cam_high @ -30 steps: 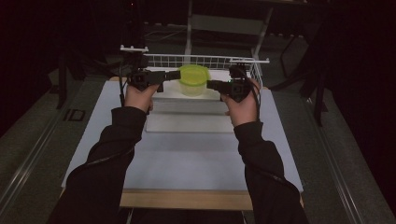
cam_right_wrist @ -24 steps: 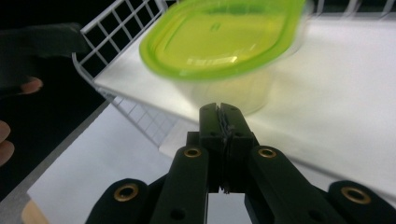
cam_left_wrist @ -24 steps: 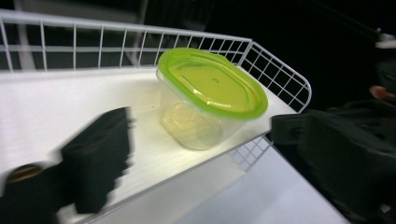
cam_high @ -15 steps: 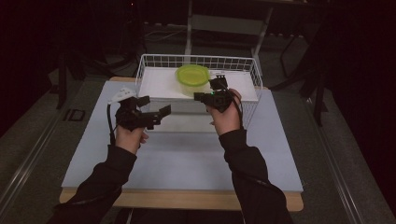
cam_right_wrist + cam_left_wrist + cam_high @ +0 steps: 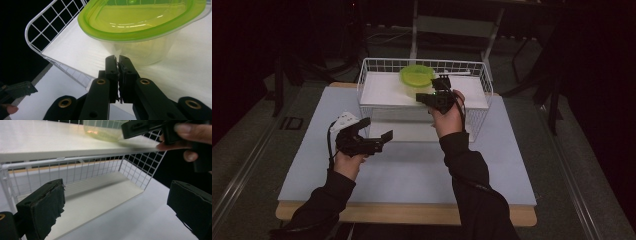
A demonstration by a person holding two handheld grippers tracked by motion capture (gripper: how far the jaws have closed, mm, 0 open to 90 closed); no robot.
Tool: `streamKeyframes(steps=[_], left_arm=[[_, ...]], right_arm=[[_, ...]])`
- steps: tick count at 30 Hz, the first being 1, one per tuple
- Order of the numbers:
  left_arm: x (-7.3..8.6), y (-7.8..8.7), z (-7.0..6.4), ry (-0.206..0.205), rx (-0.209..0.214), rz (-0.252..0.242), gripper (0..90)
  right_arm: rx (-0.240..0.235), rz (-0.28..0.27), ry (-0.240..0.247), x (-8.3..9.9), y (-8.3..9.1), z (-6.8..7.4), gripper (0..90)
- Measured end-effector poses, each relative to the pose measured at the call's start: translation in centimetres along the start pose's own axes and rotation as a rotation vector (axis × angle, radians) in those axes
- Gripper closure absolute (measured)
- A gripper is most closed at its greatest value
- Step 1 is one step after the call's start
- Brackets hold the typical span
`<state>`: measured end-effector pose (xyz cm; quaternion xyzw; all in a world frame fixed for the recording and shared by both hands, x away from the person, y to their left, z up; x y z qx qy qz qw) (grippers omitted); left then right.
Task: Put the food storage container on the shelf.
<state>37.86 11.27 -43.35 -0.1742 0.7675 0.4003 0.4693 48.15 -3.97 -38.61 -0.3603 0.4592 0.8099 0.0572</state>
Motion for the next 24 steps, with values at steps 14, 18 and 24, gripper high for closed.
streamKeyframes(steps=[14, 18, 24], left_arm=[[0.9, -0.5, -2.8, -0.117, 0.095, 0.016, 2.4], [1.3, -0.3, -3.4, -0.107, 0.133, 0.009, 2.5], [1.9, 0.4, -3.9, -0.099, 0.186, 0.014, 2.5]], right_arm=[[-0.058, 0.0, 0.126, 3.8, 1.8, 2.4, 61.0], [-0.028, -0.006, 0.197, 5.5, 2.5, 2.5, 46.9], [-0.036, -0.038, 0.282, 7.7, 3.4, 2.0, 22.5]])
Point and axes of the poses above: each handheld gripper's, and its own axes: y roughly backward along the jaws, x roughly out of its underside, z roughly to its left, the point moved 8 cm from there along -y, roughly forward along the jaws, and after that the axes turned 12 degrees about z, right-handed, at the moved point
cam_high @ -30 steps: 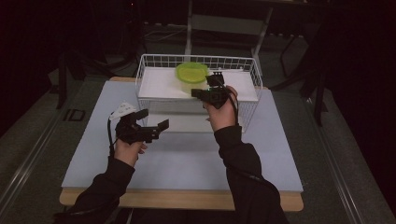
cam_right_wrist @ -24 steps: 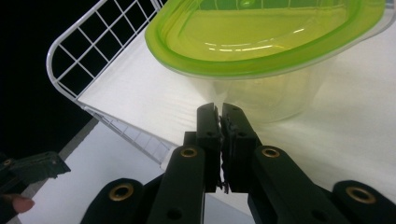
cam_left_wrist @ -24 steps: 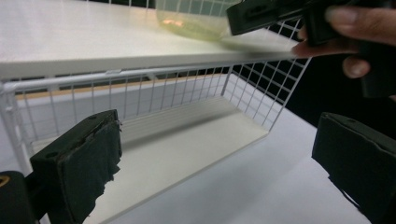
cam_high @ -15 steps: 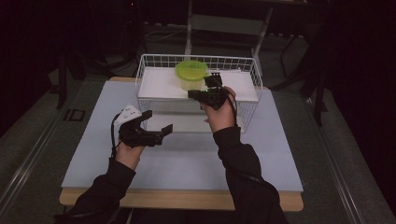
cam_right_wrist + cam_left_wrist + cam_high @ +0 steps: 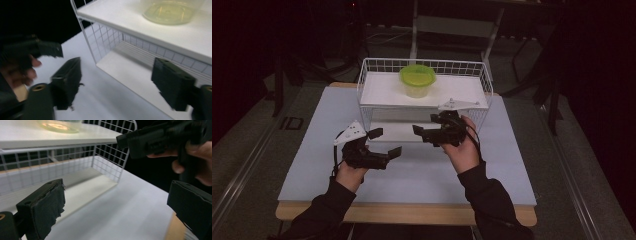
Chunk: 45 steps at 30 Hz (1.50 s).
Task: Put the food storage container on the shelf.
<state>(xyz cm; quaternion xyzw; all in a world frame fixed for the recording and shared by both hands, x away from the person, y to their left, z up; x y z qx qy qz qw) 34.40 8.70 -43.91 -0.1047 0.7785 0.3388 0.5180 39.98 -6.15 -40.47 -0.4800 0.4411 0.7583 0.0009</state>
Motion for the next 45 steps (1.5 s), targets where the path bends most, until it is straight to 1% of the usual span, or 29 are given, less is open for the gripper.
streamKeyframes(steps=[2, 3, 4, 5, 7, 9, 13, 15, 16, 17, 19, 21, 25, 26, 27, 28, 31, 32, 33, 34, 36, 38, 41, 42, 45], left_arm=[[0.2, 0.2, -0.2, -0.023, 0.002, 0.0, 2.5], [0.4, 0.3, -0.2, -0.039, -0.005, 0.009, 2.5], [0.5, 0.4, -0.2, -0.046, -0.006, 0.011, 2.5], [0.7, 0.4, -0.3, -0.054, -0.004, 0.02, 2.5], [0.8, 0.4, -0.4, -0.056, -0.003, 0.024, 2.5], [1.0, 0.3, -0.5, -0.06, 0.007, 0.035, 2.5], [1.6, 0.1, -0.8, -0.071, 0.016, 0.06, 2.4], [1.8, 0.1, -0.9, -0.074, 0.018, 0.062, 2.4], [2.1, 0.1, -0.9, -0.078, 0.02, 0.075, 2.4], [2.2, 0.1, -0.9, -0.081, 0.019, 0.074, 2.5], [2.5, 0.1, -0.8, -0.079, 0.022, 0.082, 2.4], [2.9, 0.2, -0.8, -0.077, 0.024, 0.086, 2.5], [4.0, 0.3, -0.6, -0.077, 0.024, 0.11, 2.4], [4.0, 0.3, -0.6, -0.077, 0.024, 0.11, 2.5], [4.6, 0.4, -0.5, -0.084, 0.022, 0.13, 2.4], [4.9, 0.4, -0.5, -0.087, 0.023, 0.138, 2.4], [5.9, 0.7, -0.1, -0.081, 0.02, 0.165, 2.4], [5.9, 0.7, -0.1, -0.081, 0.02, 0.165, 2.5], [5.9, 0.7, -0.1, -0.081, 0.02, 0.165, 2.5], [6.9, 1.0, 0.4, -0.063, 0.015, 0.18, 2.4], [7.4, 1.2, 0.7, -0.059, 0.009, 0.184, 2.5], [7.8, 1.5, 0.9, -0.051, 0.005, 0.189, 2.5], [8.1, 1.8, 1.0, -0.05, 0.002, 0.19, 2.4], [8.2, 1.9, 1.0, -0.048, 0.002, 0.188, 2.4], [8.3, 2.0, 1.0, -0.05, 0.003, 0.191, 2.4]], right_arm=[[-0.005, -0.01, 0.011, 0.7, 0.2, -0.1, 19.1], [-0.005, -0.013, 0.006, 1.1, 0.3, -0.3, 19.2], [-0.006, -0.018, 0.003, 1.4, 0.4, -0.4, 19.2], [-0.009, -0.019, 0.01, 1.7, 0.5, -0.5, 19.0], [-0.015, -0.019, 0.005, 2.6, 0.7, -0.7, 19.1], [-0.014, -0.015, -0.008, 3.2, 0.8, -1.0, 19.2], [0.008, 0.003, 0.007, 4.7, 0.9, -1.3, 19.1], [0.011, 0.004, 0.009, 5.1, 0.9, -1.3, 19.2], [0.011, 0.008, 0.011, 5.6, 1.0, -1.4, 19.1], [0.012, 0.01, 0.012, 6.2, 1.1, -1.5, 19.1], [0.011, 0.017, 0.016, 7.0, 1.2, -1.5, 19.1], [0.027, 0.015, 0.027, 7.7, 1.5, -1.6, 19.1], [0.015, 0.033, 0.031, 9.6, 1.6, -1.6, 19.1], [0.014, 0.038, 0.031, 10.1, 1.7, -1.6, 19.1], [0.017, 0.037, 0.032, 10.7, 1.7, -1.6, 19.1], [0.014, 0.041, 0.034, 11.0, 1.7, -1.6, 19.1], [0.011, 0.047, 0.032, 12.3, 1.8, -1.6, 19.0], [0.011, 0.047, 0.032, 12.3, 1.8, -1.6, 19.0], [0.008, 0.053, 0.029, 12.7, 1.9, -1.6, 19.0], [0.005, 0.059, 0.023, 13.8, 1.9, -1.7, 18.8], [0.008, 0.067, 0.019, 14.6, 1.9, -1.8, 18.7], [0.01, 0.077, 0.011, 15.3, 2.0, -2.0, 18.6], [0.021, 0.082, -0.001, 16.4, 2.2, -2.3, 18.3], [0.029, 0.077, -0.002, 16.6, 2.4, -2.5, 18.3], [0.028, 0.078, -0.014, 17.2, 2.6, -2.8, 18.3]])
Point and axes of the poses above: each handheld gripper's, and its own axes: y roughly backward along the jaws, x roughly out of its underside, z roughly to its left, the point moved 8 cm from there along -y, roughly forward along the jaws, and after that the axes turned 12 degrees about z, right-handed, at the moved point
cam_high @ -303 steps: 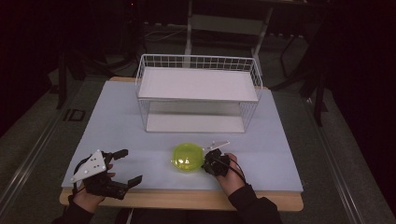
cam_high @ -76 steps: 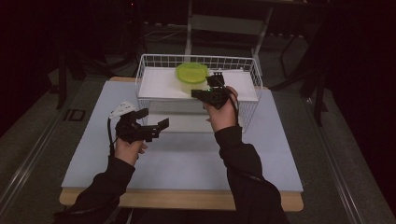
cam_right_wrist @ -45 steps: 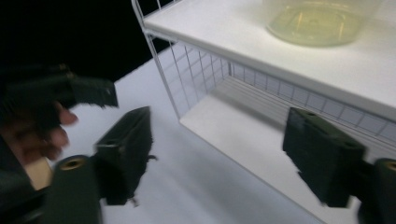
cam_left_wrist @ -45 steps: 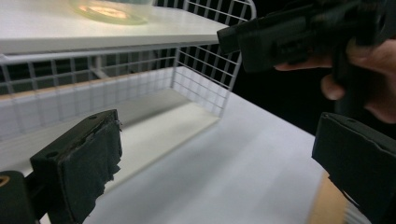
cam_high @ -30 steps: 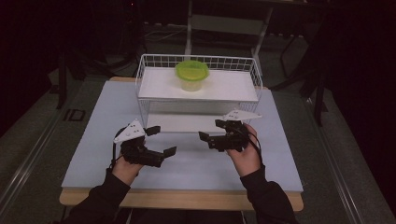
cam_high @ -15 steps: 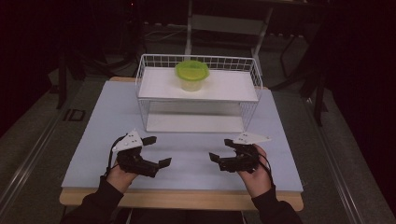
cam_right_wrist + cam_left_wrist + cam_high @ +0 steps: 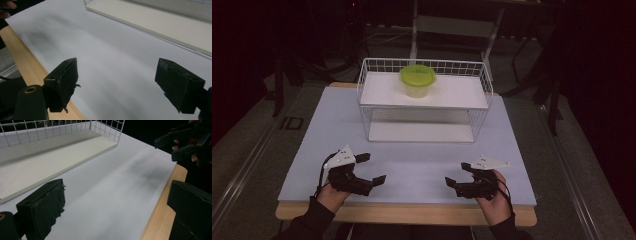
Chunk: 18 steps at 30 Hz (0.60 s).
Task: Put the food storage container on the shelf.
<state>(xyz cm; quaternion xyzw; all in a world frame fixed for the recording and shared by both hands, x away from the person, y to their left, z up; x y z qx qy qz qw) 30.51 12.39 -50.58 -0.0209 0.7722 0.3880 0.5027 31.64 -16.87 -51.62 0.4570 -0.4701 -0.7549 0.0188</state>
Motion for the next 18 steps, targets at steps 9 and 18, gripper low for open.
streamKeyframes(steps=[9, 18], left_arm=[[1.1, 0.8, 0.8, 0.009, -0.013, 0.003, 2.4], [1.9, 0.5, 1.3, 0.03, 0.002, 0.007, 2.5]], right_arm=[[0.035, -0.017, -0.033, 0.9, 1.2, -2.1, 17.8], [0.039, -0.017, -0.028, 1.3, 1.2, -2.5, 17.7]])
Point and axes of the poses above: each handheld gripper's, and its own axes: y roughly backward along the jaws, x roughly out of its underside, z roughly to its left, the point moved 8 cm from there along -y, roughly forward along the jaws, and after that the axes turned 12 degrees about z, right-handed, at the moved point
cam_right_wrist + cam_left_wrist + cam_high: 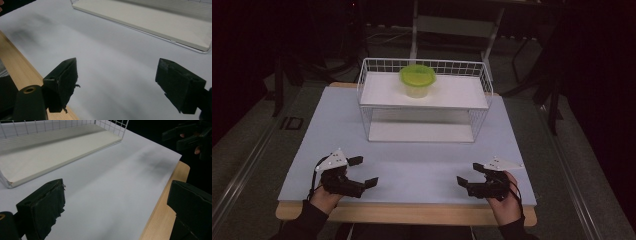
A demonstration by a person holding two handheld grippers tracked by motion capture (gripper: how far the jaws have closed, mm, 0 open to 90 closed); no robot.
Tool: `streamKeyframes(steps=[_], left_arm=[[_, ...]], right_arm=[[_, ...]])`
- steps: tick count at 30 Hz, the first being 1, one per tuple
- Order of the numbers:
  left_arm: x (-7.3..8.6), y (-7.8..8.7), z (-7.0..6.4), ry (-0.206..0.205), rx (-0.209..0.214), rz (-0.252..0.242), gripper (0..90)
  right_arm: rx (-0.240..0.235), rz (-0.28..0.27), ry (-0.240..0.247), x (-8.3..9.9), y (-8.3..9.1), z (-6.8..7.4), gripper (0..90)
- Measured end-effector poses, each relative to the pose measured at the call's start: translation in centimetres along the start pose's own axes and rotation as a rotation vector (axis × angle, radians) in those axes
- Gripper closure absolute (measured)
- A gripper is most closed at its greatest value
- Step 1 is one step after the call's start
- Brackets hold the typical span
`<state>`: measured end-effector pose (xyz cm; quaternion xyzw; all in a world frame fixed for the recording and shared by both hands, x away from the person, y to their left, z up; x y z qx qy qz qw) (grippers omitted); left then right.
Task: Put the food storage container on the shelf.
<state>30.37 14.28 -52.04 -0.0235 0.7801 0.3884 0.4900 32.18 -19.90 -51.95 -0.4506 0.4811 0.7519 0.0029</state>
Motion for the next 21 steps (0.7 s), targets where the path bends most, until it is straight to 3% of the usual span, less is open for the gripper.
streamKeyframes(steps=[10, 14, 21], left_arm=[[0.4, -0.5, -0.5, 0.005, 0.026, 0.024, 2.5], [0.5, -0.7, -0.8, -0.011, 0.025, 0.037, 2.5], [0.6, -0.7, -0.7, -0.004, 0.024, 0.039, 2.5]], right_arm=[[-0.014, 0.03, -0.02, 0.7, -1.0, -0.4, 17.7], [-0.016, 0.044, -0.013, 0.9, -1.6, -0.4, 17.7], [-0.022, 0.058, -0.02, 1.1, -1.8, -0.5, 17.8]])
Point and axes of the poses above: each handheld gripper's, and its own axes: y roughly backward along the jaws, x roughly out of its underside, z roughly to its left, the point moved 8 cm from there along -y, roughly forward along the jaws, and after that the axes turned 12 degrees about z, right-handed, at the moved point
